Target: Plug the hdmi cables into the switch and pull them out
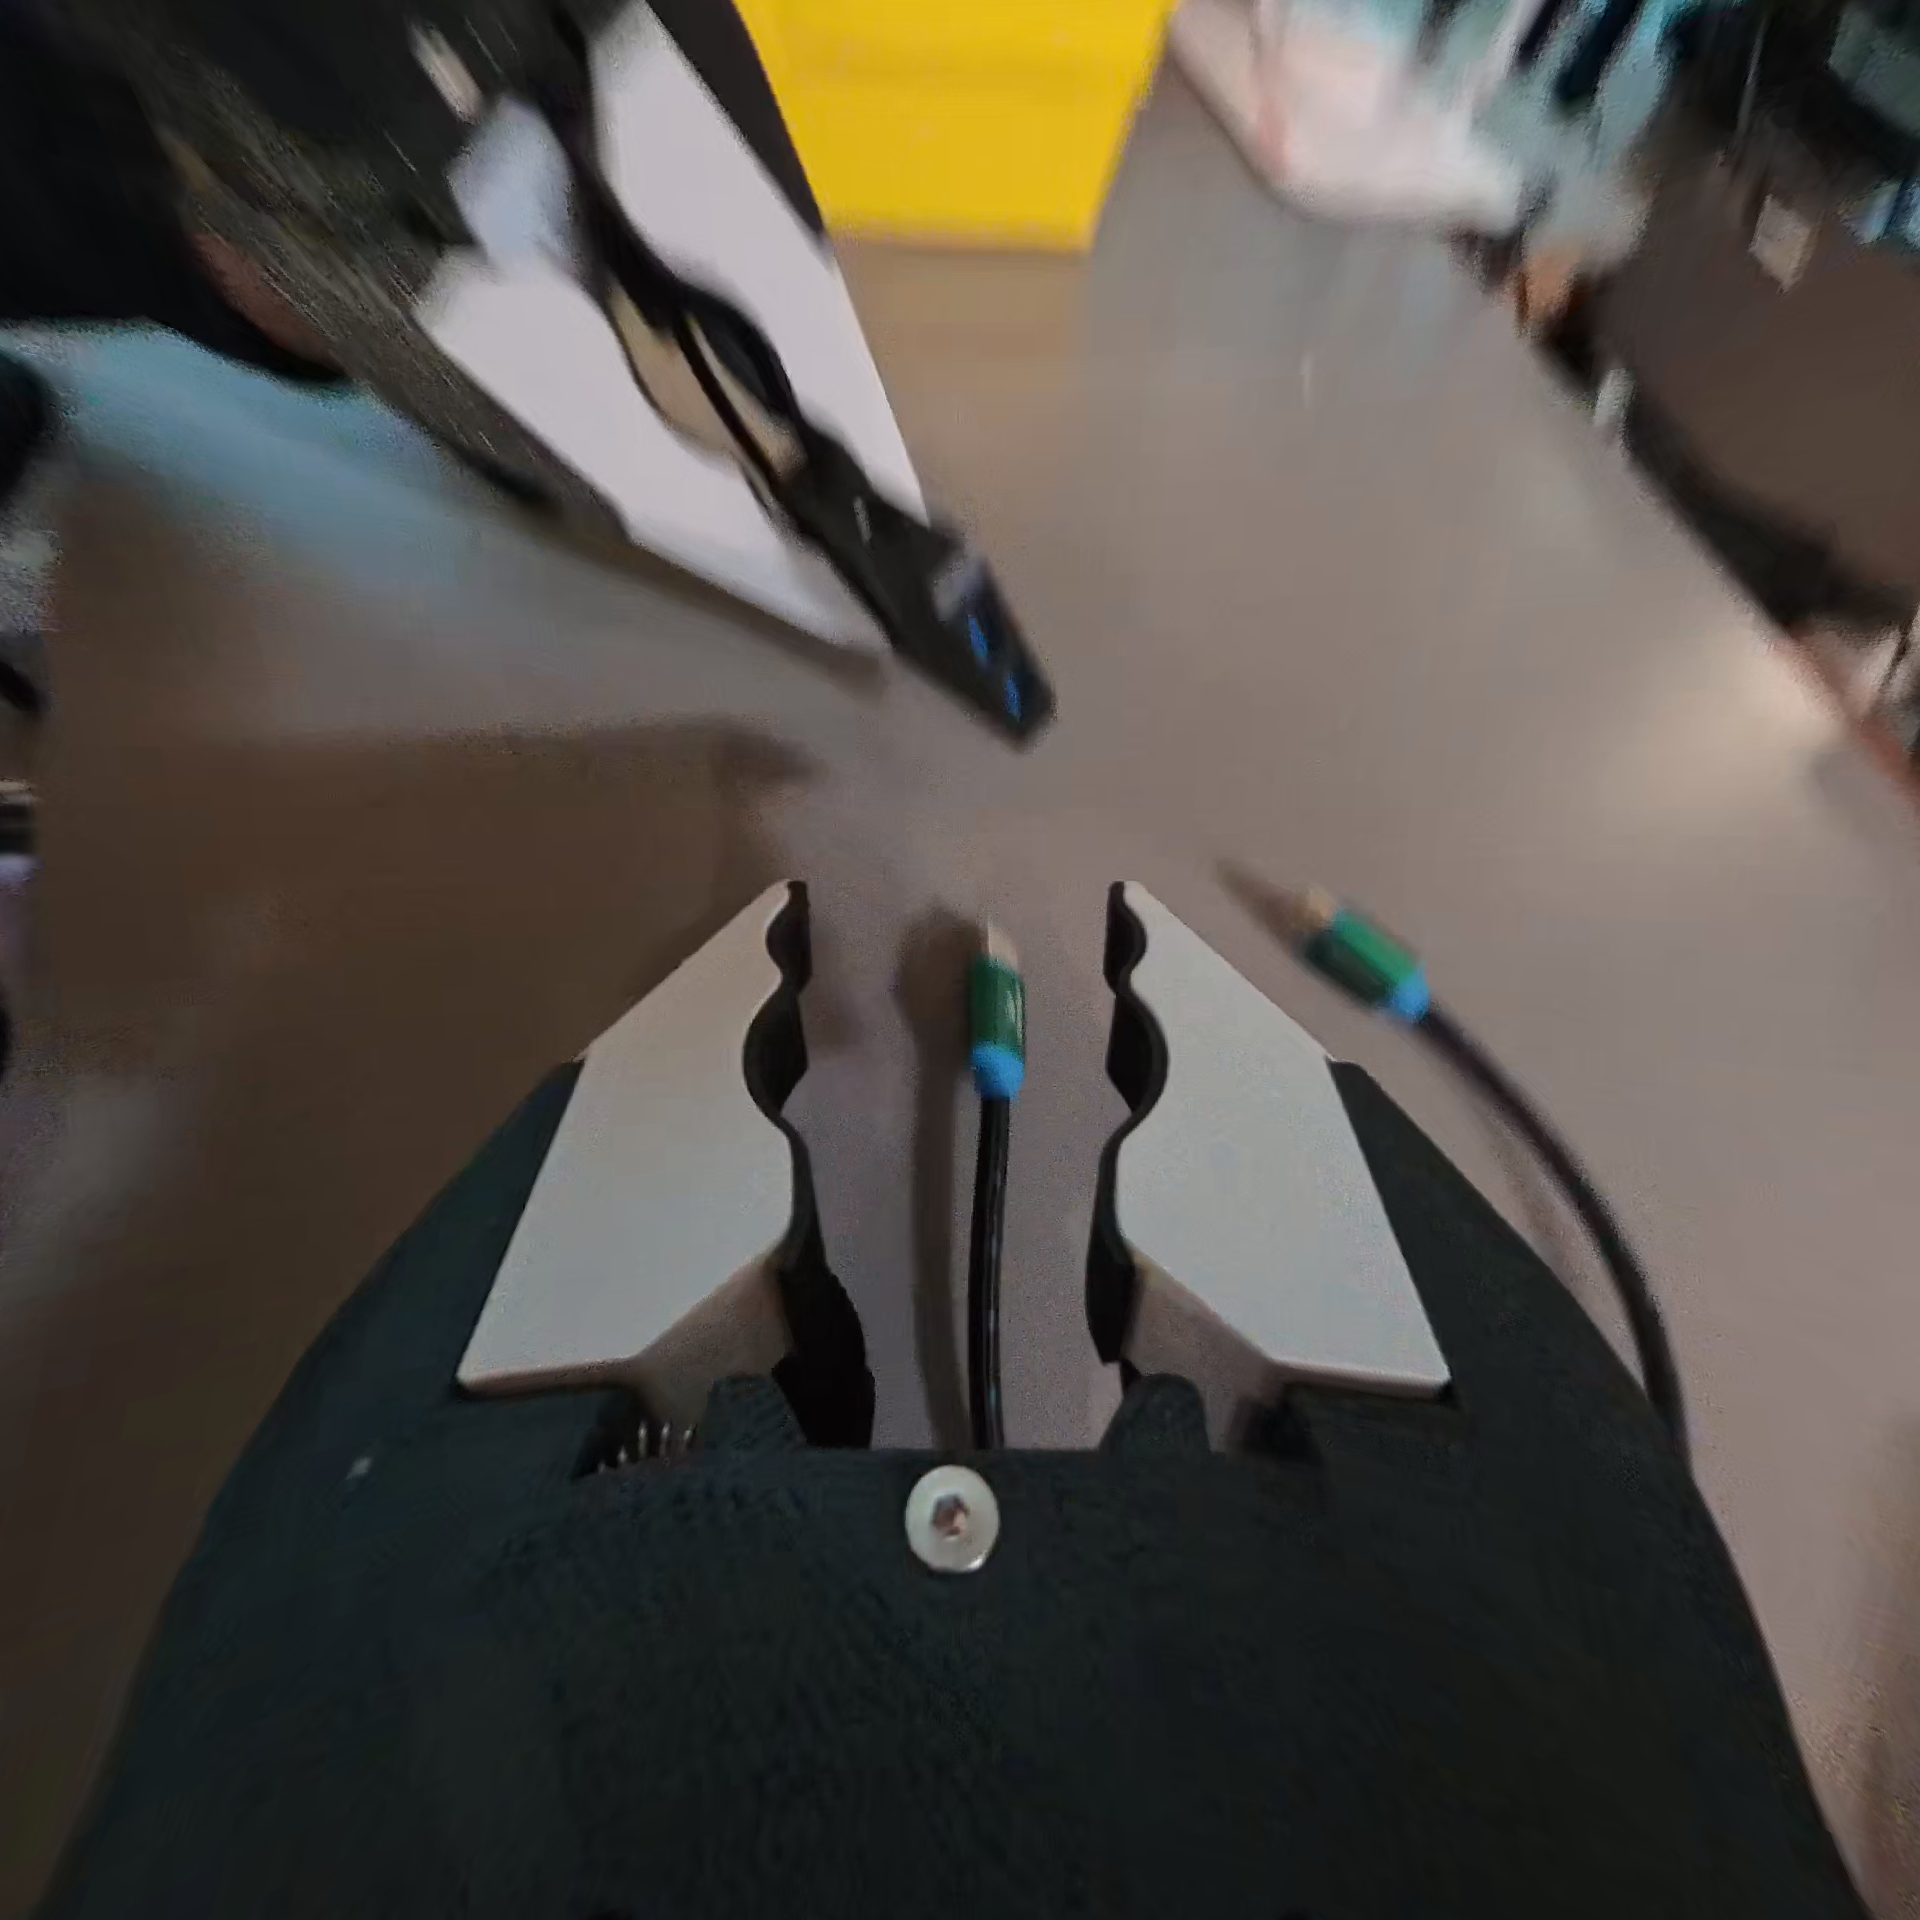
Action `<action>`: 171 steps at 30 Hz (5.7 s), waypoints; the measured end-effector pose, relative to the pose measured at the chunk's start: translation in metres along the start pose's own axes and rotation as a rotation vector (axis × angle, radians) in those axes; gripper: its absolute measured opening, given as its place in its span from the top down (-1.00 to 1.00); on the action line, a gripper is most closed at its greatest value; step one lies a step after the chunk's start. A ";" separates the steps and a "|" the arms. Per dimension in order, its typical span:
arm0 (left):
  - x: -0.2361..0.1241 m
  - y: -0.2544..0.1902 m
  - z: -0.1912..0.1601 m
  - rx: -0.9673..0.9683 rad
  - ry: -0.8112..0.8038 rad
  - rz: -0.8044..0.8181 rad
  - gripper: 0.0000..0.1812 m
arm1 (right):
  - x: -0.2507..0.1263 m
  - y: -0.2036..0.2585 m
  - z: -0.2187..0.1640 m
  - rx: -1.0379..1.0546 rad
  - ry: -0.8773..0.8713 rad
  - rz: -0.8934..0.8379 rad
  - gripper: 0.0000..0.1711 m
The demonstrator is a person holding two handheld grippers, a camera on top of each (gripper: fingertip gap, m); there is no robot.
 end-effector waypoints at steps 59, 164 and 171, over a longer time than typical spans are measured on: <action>-0.037 0.001 0.064 0.116 -0.435 0.102 0.84 | 0.001 0.011 0.046 -0.400 0.051 0.057 0.82; 0.005 0.009 -0.004 0.320 0.085 0.086 0.88 | 0.035 -0.006 0.034 -0.751 0.239 -0.141 0.94; 0.005 0.008 -0.003 0.273 0.062 0.078 0.88 | 0.034 -0.003 0.032 -0.759 0.226 -0.164 0.94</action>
Point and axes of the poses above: each gripper's, where its closed fingertips meet, x out along the fingers, z out of its top, y = z × x across the jaws, the point moved 1 cm from there along -x, back along the fingers, and after that the axes turned 12 degrees about x, right-handed, at the moved point
